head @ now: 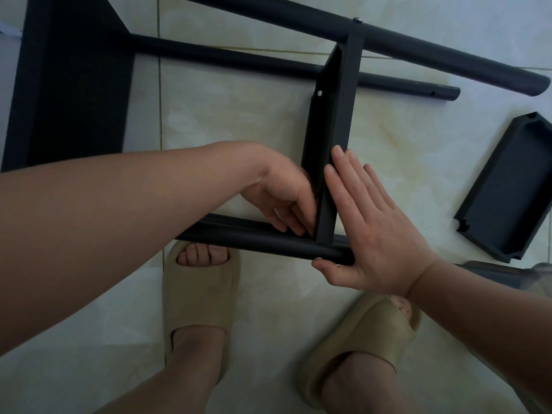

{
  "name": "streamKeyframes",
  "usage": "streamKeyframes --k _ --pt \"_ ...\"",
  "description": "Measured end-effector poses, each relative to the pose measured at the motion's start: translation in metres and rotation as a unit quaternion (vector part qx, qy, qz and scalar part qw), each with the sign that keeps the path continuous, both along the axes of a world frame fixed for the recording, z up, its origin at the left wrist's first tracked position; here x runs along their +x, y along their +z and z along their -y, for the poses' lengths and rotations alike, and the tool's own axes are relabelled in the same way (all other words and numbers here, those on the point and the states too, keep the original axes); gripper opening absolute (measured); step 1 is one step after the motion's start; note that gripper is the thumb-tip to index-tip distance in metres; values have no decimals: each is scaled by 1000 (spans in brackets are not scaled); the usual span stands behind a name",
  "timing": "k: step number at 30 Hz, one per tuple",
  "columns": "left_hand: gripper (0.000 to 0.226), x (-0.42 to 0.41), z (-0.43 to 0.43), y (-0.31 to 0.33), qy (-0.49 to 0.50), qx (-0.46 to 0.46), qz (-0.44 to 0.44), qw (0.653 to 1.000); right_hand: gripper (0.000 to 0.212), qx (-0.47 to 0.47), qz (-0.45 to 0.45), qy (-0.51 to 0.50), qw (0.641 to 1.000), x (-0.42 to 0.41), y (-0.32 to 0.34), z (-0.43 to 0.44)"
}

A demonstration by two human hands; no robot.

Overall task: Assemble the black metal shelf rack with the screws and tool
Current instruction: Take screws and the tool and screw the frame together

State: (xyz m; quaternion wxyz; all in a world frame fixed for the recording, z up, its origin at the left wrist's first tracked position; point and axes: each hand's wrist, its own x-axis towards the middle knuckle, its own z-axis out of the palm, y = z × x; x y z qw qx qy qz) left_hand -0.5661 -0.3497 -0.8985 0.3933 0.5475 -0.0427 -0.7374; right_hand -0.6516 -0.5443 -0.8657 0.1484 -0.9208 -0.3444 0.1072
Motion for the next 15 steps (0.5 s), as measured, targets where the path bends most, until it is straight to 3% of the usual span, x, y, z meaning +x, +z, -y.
streamKeyframes --k 7,11,15 --pt "18 1 0 -1 -32 23 49 998 108 -2 -2 0 1000 0 0 0" --pt "26 3 0 0 -33 21 40 998 107 -2 0 0 1000 0 0 0" --pt "21 0 0 0 -1 8 1 1000 107 -1 -4 0 1000 0 0 0"
